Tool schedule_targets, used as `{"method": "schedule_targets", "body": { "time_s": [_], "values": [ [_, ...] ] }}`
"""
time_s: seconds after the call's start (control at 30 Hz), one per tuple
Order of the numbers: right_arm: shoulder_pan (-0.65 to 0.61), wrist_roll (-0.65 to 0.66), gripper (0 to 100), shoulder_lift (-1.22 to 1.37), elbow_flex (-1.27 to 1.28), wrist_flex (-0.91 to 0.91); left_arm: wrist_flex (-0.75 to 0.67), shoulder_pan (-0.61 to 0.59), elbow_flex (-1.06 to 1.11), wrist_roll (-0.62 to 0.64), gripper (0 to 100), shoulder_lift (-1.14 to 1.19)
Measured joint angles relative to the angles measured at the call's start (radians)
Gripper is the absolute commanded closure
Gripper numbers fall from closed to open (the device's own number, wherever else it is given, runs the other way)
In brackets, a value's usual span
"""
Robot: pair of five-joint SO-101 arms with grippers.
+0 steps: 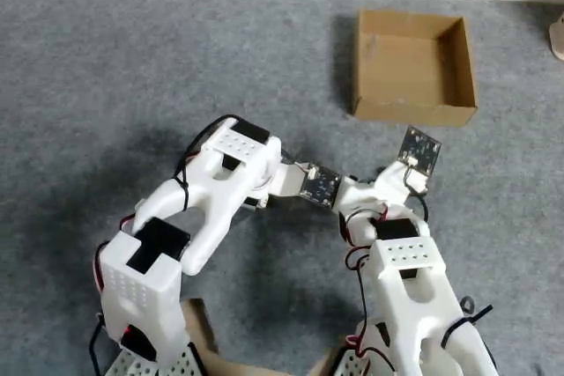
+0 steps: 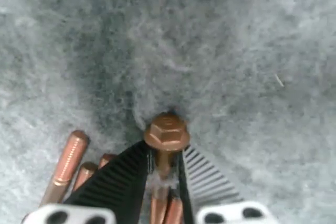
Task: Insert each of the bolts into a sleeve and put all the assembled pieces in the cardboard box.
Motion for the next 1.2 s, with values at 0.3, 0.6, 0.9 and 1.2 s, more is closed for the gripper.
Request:
{"method": "schedule_targets", "body": {
  "time_s": [0.3, 0.6, 0.9, 1.2],
  "values": [
    [0.000, 0.000, 99.5, 0.000, 0.000, 0.000, 0.247, 0.023, -0.048, 0.000, 99, -0.054],
    [-0.011, 0.000, 99.5, -0.008, -0.003, -0.015, 0.394, 0.080, -0.046, 0.035, 99, -0.385],
    [-0.037, 0.144, 99.5, -0.012, 0.008, -0.009, 0.310, 0.087, -0.048, 0.370, 99, -0.494],
    [-0.068, 0.190, 99.5, -0.011, 0.035, -0.020, 0.279, 0.023, -0.048, 0.537, 99, -0.671]
  ]
}}
